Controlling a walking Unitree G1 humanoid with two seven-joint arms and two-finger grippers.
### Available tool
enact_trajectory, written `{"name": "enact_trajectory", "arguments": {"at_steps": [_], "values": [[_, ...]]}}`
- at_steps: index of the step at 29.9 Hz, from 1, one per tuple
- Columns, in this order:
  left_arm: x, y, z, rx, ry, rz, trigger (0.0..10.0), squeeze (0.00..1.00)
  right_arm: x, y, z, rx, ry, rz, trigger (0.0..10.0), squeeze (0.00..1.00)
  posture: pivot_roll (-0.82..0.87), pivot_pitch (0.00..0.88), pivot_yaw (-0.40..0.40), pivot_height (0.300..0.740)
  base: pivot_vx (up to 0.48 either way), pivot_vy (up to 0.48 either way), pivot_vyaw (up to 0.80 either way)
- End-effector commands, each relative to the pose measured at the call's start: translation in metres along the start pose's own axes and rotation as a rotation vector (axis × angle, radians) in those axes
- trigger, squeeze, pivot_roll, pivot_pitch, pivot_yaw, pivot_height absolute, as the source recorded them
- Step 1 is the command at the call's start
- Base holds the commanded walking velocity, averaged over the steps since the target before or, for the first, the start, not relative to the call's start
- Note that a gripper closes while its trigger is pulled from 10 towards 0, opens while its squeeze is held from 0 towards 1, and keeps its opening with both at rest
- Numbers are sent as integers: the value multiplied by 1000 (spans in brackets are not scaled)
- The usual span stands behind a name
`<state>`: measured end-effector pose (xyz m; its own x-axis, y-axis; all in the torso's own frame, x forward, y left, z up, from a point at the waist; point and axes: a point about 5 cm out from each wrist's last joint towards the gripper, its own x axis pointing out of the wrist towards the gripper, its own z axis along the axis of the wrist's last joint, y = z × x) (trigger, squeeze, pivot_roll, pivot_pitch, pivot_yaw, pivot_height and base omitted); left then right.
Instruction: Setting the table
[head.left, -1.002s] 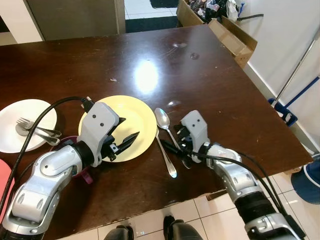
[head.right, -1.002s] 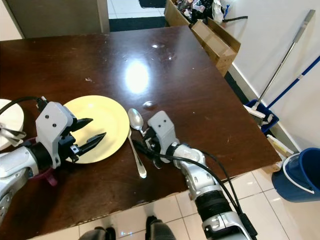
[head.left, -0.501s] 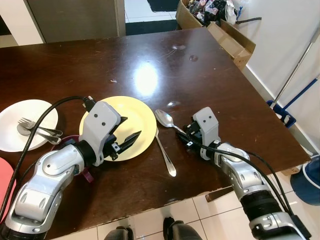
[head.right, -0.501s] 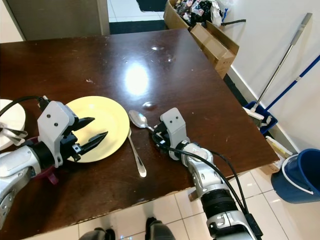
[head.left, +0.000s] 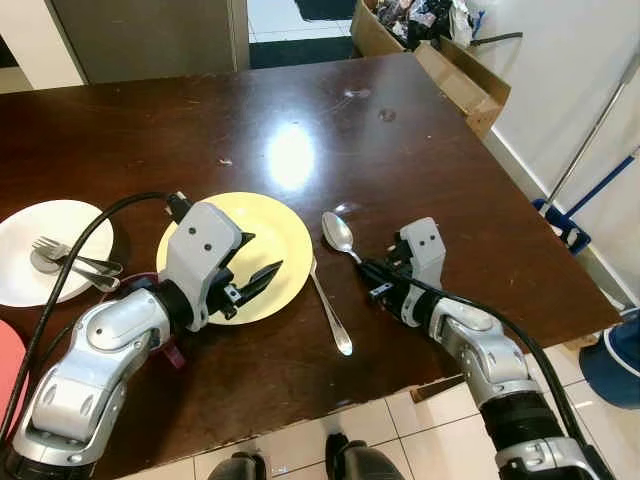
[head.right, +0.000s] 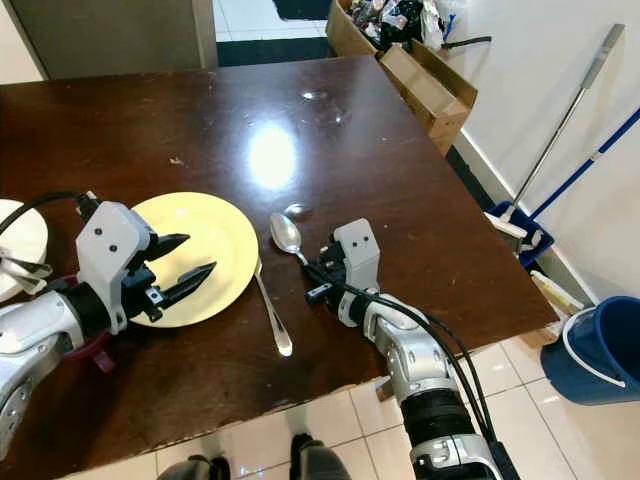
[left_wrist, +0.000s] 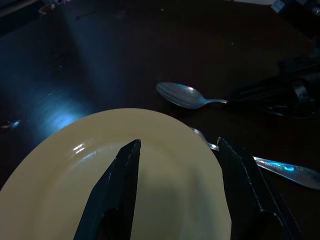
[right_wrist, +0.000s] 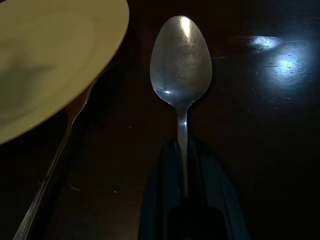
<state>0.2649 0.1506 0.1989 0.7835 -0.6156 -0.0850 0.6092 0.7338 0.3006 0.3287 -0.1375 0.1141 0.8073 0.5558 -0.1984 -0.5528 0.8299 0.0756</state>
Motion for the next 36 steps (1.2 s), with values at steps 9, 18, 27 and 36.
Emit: {"name": "enact_trajectory", "arguments": {"at_steps": [9, 18, 27, 36], "values": [[3, 7, -10, -14, 27, 154, 10000, 0, -23, -4, 42, -37, -310, -317, 10000, 0, -66, 153, 22, 740, 0, 0, 0], [-7, 12, -19, -111, 20, 377, 10000, 0, -44, 39, 70, 0, -559, -383, 10000, 0, -81, 134, 36, 740, 0, 0, 0], [-18, 6, -25, -99, 18, 498, 10000, 0, -44, 42, 58, 40, -509, -419, 10000, 0, -81, 110, 23, 740, -27, 0, 0], [-18, 6, -25, -99, 14, 510, 10000, 0, -37, 45, 63, 47, -511, -388, 10000, 0, -76, 106, 18, 740, -325, 0, 0]]}}
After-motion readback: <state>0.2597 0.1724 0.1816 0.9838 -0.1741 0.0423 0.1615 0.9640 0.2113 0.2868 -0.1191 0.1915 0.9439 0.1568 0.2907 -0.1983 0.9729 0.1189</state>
